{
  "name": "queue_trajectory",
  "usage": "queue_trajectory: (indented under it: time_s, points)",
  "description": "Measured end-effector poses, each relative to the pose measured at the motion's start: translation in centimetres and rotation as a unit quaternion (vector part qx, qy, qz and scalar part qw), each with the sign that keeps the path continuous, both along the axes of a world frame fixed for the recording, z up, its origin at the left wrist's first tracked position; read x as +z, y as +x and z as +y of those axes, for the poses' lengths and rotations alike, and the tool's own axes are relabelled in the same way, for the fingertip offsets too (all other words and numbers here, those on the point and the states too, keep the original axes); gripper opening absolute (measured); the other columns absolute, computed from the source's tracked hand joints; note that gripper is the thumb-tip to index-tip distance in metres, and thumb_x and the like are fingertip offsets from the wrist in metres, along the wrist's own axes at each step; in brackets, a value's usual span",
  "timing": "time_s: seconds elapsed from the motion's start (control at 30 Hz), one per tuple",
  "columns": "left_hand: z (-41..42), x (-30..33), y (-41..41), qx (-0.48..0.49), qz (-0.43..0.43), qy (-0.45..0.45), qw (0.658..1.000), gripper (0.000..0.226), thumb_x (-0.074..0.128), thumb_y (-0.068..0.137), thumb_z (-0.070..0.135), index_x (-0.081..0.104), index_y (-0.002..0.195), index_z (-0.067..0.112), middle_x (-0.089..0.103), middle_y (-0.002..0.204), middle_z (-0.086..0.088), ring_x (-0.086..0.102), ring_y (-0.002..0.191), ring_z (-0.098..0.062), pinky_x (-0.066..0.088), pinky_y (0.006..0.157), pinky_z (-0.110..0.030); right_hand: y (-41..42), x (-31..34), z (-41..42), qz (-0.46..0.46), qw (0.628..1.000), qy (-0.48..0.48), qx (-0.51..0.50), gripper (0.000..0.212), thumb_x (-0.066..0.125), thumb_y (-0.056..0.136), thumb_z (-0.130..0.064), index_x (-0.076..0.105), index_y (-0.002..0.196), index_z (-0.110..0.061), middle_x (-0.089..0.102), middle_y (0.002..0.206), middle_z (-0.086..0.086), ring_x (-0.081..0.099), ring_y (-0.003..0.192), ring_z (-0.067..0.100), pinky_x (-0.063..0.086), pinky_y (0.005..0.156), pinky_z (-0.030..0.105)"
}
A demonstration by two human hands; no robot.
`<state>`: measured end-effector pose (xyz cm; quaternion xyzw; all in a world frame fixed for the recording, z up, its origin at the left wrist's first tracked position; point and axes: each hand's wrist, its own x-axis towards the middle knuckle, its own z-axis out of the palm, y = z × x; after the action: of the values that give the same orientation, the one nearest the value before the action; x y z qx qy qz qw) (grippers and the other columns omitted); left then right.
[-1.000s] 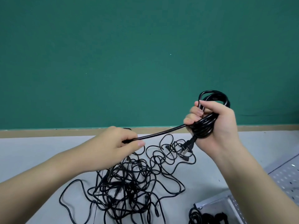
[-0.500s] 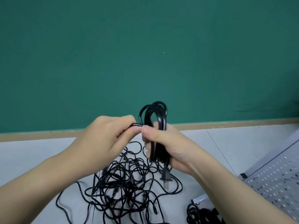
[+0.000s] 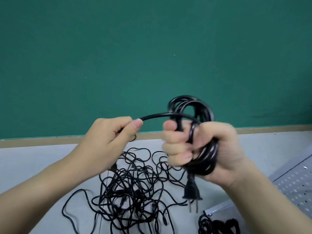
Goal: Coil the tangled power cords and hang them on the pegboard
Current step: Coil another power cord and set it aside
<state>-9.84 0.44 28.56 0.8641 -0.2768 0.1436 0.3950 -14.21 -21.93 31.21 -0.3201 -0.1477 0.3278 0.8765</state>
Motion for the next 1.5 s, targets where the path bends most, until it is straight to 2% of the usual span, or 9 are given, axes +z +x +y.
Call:
queue_trajectory:
  time_s: [0.17, 0.3, 0.43, 0.67, 0.83, 0.97, 1.07, 1.37, 1.5]
  points:
    - [-0.1, -1.0, 0.3, -0.029, 0.036, 0.018, 0.999, 0.054, 0.032, 0.101, 0.058, 0.040, 0.067, 0.016, 0.033, 0.056, 0.012, 0.034, 0.053, -0.007, 0.029, 0.052, -0.018, 0.6, -0.1, -1.4, -0.006, 0.992, -0.003, -0.130, 0.047, 0.062, 0.055, 0.002, 0.046, 0.098, -0.011, 0.038, 0.077, 0.000, 0.032, 0.061, 0.010, 0.040, 0.058, 0.023]
    - [-0.9, -1.1, 0.2, -0.044, 0.117, -0.031, 0.992, 0.053, 0.034, 0.102, 0.053, 0.035, 0.063, 0.017, 0.029, 0.054, 0.011, 0.026, 0.052, -0.007, 0.027, 0.050, -0.019, 0.6, -1.5, -0.9, -0.038, 0.972, -0.126, -0.193, 0.046, 0.063, 0.057, -0.002, 0.051, 0.101, -0.008, 0.049, 0.085, 0.005, 0.034, 0.063, 0.013, 0.040, 0.059, 0.025]
    - [-1.9, -1.1, -0.7, -0.090, 0.177, -0.021, 0.980, 0.057, 0.030, 0.096, 0.066, 0.038, 0.060, 0.022, 0.030, 0.053, 0.011, 0.026, 0.052, -0.010, 0.026, 0.050, -0.024, 0.2, -1.8, -0.1, -0.063, 0.950, -0.207, -0.226, 0.038, 0.061, 0.062, -0.001, 0.061, 0.100, -0.004, 0.053, 0.091, 0.009, 0.042, 0.061, 0.015, 0.039, 0.061, 0.028]
    - [-3.4, -2.4, -1.9, -0.121, 0.222, 0.024, 0.967, 0.055, 0.029, 0.102, 0.062, 0.041, 0.062, 0.026, 0.031, 0.054, 0.010, 0.026, 0.053, -0.011, 0.026, 0.052, -0.028, -0.2, -2.0, 0.8, -0.080, 0.922, -0.310, -0.218, 0.033, 0.059, 0.067, -0.007, 0.061, 0.098, 0.003, 0.050, 0.075, 0.010, 0.049, 0.062, 0.019, 0.040, 0.055, 0.027]
    - [-3.5, -2.5, -2.0, -0.128, 0.231, 0.020, 0.964, 0.061, 0.026, 0.091, 0.073, 0.043, 0.065, 0.020, 0.033, 0.054, 0.010, 0.032, 0.055, -0.019, 0.034, 0.062, -0.027, 0.0, -2.3, 1.1, -0.085, 0.923, -0.313, -0.205, 0.040, 0.061, 0.067, -0.008, 0.070, 0.106, -0.005, 0.071, 0.101, 0.007, 0.052, 0.073, 0.020, 0.040, 0.066, 0.033]
    - [-3.7, -2.3, -2.3, -0.126, 0.241, 0.018, 0.962, 0.057, 0.027, 0.103, 0.063, 0.048, 0.064, 0.029, 0.036, 0.055, 0.012, 0.031, 0.056, -0.011, 0.032, 0.057, -0.025, 0.0, -2.4, 1.5, -0.070, 0.932, -0.282, -0.217, 0.042, 0.068, 0.057, -0.010, 0.068, 0.099, -0.009, 0.062, 0.090, 0.006, 0.053, 0.074, 0.018, 0.043, 0.064, 0.029]
    - [-3.7, -2.3, -2.4, -0.134, 0.220, 0.052, 0.965, 0.048, 0.030, 0.100, 0.063, 0.044, 0.069, 0.028, 0.037, 0.060, 0.012, 0.034, 0.059, -0.010, 0.035, 0.059, -0.037, 0.2, -2.1, 1.5, -0.054, 0.924, -0.276, -0.260, 0.035, 0.061, 0.062, -0.007, 0.066, 0.096, -0.010, 0.058, 0.083, 0.004, 0.053, 0.067, 0.013, 0.043, 0.059, 0.024]
    - [-2.2, -2.2, -0.4, -0.119, 0.190, 0.132, 0.966, 0.055, 0.027, 0.096, 0.072, 0.035, 0.074, 0.022, 0.033, 0.067, 0.008, 0.033, 0.059, -0.008, 0.037, 0.061, -0.033, 1.3, -1.0, -1.6, -0.011, 0.856, -0.202, -0.476, 0.030, 0.061, 0.065, -0.013, 0.061, 0.095, -0.016, 0.057, 0.079, -0.002, 0.050, 0.071, 0.015, 0.043, 0.058, 0.025]
    - [-1.5, -2.0, 0.2, -0.121, 0.180, 0.153, 0.964, 0.054, 0.031, 0.095, 0.068, 0.034, 0.073, 0.019, 0.030, 0.066, 0.009, 0.030, 0.060, -0.008, 0.033, 0.059, -0.029, 1.9, -0.5, -3.1, 0.012, 0.842, -0.142, -0.521, 0.016, 0.049, 0.087, 0.000, 0.056, 0.096, -0.011, 0.054, 0.073, -0.002, 0.050, 0.069, 0.016, 0.044, 0.081, 0.030]
